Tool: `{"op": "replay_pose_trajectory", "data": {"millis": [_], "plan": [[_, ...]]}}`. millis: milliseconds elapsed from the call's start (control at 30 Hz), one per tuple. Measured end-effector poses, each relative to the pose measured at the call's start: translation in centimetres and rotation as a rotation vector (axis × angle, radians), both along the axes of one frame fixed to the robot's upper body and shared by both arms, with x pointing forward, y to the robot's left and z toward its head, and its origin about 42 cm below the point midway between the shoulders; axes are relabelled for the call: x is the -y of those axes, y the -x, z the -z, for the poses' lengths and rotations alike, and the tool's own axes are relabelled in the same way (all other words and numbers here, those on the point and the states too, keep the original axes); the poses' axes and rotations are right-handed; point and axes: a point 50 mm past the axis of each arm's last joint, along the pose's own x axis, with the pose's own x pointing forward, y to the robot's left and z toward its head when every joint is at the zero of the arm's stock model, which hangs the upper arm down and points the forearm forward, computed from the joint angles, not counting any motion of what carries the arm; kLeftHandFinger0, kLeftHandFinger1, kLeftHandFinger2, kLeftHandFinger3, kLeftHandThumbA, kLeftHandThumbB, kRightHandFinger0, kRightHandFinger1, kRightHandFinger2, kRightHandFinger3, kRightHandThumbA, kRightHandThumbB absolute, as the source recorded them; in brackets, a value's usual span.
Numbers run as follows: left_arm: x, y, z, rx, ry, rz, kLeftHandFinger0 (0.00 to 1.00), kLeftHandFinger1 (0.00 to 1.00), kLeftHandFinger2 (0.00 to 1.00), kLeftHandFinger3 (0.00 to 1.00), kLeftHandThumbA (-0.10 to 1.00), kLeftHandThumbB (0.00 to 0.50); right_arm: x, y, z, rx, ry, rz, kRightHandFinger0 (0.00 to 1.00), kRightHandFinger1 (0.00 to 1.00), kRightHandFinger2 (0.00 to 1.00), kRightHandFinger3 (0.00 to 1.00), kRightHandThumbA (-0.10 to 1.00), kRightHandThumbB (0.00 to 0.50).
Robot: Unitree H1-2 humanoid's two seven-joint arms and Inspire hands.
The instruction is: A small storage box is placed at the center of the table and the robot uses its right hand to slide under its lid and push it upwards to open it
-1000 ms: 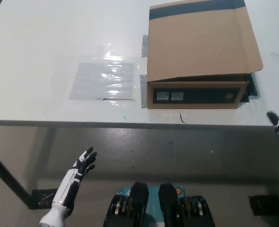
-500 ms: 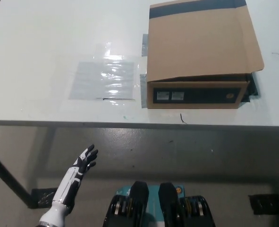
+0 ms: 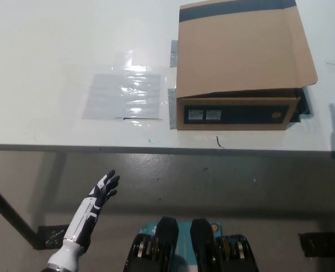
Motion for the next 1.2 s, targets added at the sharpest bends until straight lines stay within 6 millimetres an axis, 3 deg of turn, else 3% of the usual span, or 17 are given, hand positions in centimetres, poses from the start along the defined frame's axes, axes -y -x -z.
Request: {"op": "replay_pose_trajectory", "data": {"millis": [533, 833, 1200], "plan": [[0.1, -0.4, -0.3, 0.012, -0.002, 0.017, 1.00, 1.00, 1.00, 1.00, 1.00, 0.500, -1.9, -2.1, 0.3, -0.034, -0.072, -0.029, 1.00, 1.00, 1.00, 1.00, 1.00, 0.297], [0.2, -0.4, -0.2, 0.014, -0.003, 0.023, 1.00, 1.00, 1.00, 1.00, 1.00, 0.500, -3.1, -3.1, 0.1, -0.048, -0.095, -0.048, 1.00, 1.00, 1.00, 1.00, 1.00, 0.314], [0.2, -0.4, -0.2, 0.015, -0.003, 0.023, 1.00, 1.00, 1.00, 1.00, 1.00, 0.500, -3.4, -3.5, 1.8, -0.105, -0.119, -0.048, 1.00, 1.00, 1.00, 1.00, 1.00, 0.308]]}}
